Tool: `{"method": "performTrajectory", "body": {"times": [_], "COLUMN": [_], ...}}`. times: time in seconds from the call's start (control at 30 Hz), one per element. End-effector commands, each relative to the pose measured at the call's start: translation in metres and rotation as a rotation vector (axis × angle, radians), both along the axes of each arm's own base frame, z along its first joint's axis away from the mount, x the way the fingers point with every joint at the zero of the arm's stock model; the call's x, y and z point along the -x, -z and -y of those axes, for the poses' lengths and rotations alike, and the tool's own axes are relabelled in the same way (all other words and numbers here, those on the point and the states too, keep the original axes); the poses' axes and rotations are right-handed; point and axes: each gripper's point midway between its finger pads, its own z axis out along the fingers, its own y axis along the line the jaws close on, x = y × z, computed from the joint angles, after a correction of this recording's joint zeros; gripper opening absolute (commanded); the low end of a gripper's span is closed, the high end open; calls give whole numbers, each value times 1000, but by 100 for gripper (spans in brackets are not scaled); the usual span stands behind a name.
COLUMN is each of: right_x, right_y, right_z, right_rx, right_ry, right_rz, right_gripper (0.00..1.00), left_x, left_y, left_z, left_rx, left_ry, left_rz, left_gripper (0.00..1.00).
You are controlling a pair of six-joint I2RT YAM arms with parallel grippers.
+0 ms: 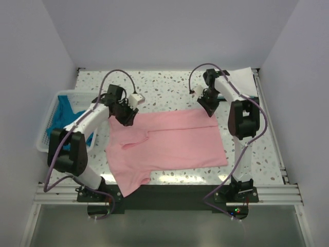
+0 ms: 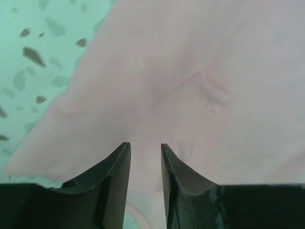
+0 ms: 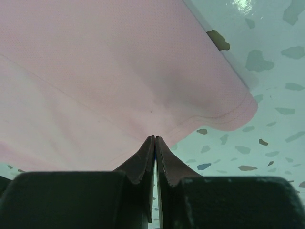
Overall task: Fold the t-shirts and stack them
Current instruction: Fold the tshirt
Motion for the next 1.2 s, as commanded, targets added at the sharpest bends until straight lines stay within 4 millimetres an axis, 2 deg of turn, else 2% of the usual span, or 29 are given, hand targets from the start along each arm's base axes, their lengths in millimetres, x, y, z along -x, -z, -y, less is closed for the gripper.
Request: {"method": "performTrajectory", "body": {"times": [0.0, 0.1, 0.13, 0.2, 0.37, 0.4, 0.5, 0.53, 0.6, 0.63, 0.7, 0.73, 0.83, 0.97, 1.0, 1.03, 1.07, 1.13, 1.17], "right_x": [-14, -11, -4, -4, 2, -3, -11, -21, -28, -40, -46, -54, -57, -62, -57, -59, -56, -49, -46], "right_y": [-23, -15, -10, -5, 22, 26, 41, 39, 48, 43, 50, 45, 42, 24, 19, 9, -10, -32, -57], "right_z": [-9, -10, -9, -9, 6, 13, 22, 21, 21, 18, 17, 14, 12, 11, 10, 6, -1, -8, -14], "right_rx": [-22, -7, 0, 23, 95, 123, 163, 166, 168, 163, 168, 159, 150, 135, 128, 112, 67, 14, -32], "right_ry": [37, 41, 43, 50, 50, 48, 55, 59, 72, 75, 80, 83, 94, 92, 90, 86, 82, 79, 75], "right_rz": [96, 117, 104, 122, 125, 144, 150, 171, 160, 190, 176, 194, 197, 236, 218, 228, 232, 241, 276], "right_gripper": [8, 8, 8, 8, 8, 8, 8, 8, 8, 8, 8, 9, 10, 15, 16, 19, 29, 39, 49], "left_x": [-4, -8, -7, -5, -12, -12, -26, -34, -42, -55, -64, -75, -92, -97, -98, -99, -100, -100, -95], "left_y": [11, 19, 25, 42, 66, 74, 78, 82, 92, 88, 93, 88, 85, 74, 68, 51, 27, 0, -12], "left_z": [-44, -66, -69, -77, -85, -86, -84, -83, -83, -82, -82, -81, -80, -73, -69, -66, -60, -52, -49], "left_rx": [-47, -102, -117, -162, -181, -184, -171, -170, -170, -161, -159, -154, -146, -108, -86, -60, -14, 27, 42], "left_ry": [-161, -228, -234, -251, -282, -286, -296, -302, -310, -317, -326, -329, -323, -306, -294, -282, -256, -215, -189], "left_rz": [-31, -37, -53, -99, -150, -172, -169, -173, -193, -173, -181, -158, -129, -116, -108, -72, -29, 22, 35], "left_gripper": [37, 38, 38, 38, 37, 37, 36, 36, 36, 36, 36, 36, 36, 39, 39, 42, 44, 52, 55]}}
